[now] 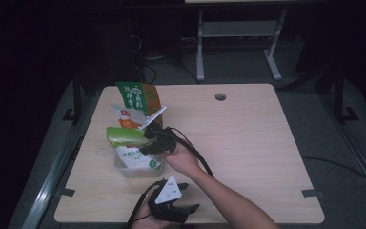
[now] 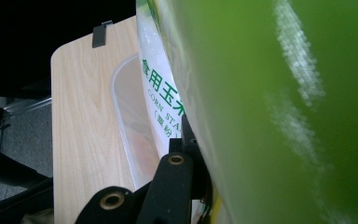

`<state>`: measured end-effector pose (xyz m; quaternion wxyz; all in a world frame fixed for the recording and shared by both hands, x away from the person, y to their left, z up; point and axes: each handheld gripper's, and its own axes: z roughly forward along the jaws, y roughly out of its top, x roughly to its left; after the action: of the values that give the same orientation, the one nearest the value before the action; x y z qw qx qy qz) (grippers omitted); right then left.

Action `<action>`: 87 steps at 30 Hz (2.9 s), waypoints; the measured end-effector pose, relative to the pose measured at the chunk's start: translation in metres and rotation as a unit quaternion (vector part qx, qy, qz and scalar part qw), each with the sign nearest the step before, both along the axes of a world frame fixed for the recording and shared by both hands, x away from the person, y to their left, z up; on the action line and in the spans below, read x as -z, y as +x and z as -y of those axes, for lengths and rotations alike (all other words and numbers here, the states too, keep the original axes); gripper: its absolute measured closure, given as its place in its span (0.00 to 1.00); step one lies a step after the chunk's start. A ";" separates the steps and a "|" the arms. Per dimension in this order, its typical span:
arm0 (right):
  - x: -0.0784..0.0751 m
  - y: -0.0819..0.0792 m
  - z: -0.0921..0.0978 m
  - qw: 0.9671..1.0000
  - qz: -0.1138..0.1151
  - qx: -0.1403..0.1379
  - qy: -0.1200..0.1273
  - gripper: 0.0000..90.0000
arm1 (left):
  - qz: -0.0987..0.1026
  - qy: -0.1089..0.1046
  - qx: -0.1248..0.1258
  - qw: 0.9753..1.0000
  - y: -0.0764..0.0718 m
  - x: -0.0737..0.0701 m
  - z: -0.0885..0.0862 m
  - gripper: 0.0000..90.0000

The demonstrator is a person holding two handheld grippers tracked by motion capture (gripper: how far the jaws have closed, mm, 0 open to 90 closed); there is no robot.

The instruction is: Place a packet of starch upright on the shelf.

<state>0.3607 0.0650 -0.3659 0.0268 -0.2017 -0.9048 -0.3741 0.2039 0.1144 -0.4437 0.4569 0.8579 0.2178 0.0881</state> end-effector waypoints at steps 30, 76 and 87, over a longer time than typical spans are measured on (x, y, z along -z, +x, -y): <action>-0.025 0.003 0.059 1.000 -0.014 0.005 0.022 0.62 | 0.009 0.004 -0.010 1.000 0.009 -0.003 -0.003 0.30; -0.011 0.007 0.191 0.991 -0.041 0.131 0.007 0.42 | 0.015 -0.001 -0.027 1.000 0.017 -0.009 -0.009 0.28; -0.003 -0.003 0.225 0.985 -0.046 0.163 0.019 0.41 | 0.015 -0.004 -0.028 0.999 0.018 -0.008 -0.008 0.28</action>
<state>0.3572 -0.1604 -0.3625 0.0107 -0.3632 -0.8503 -0.3806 0.2217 0.1225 -0.4358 0.4605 0.8485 0.2349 0.1128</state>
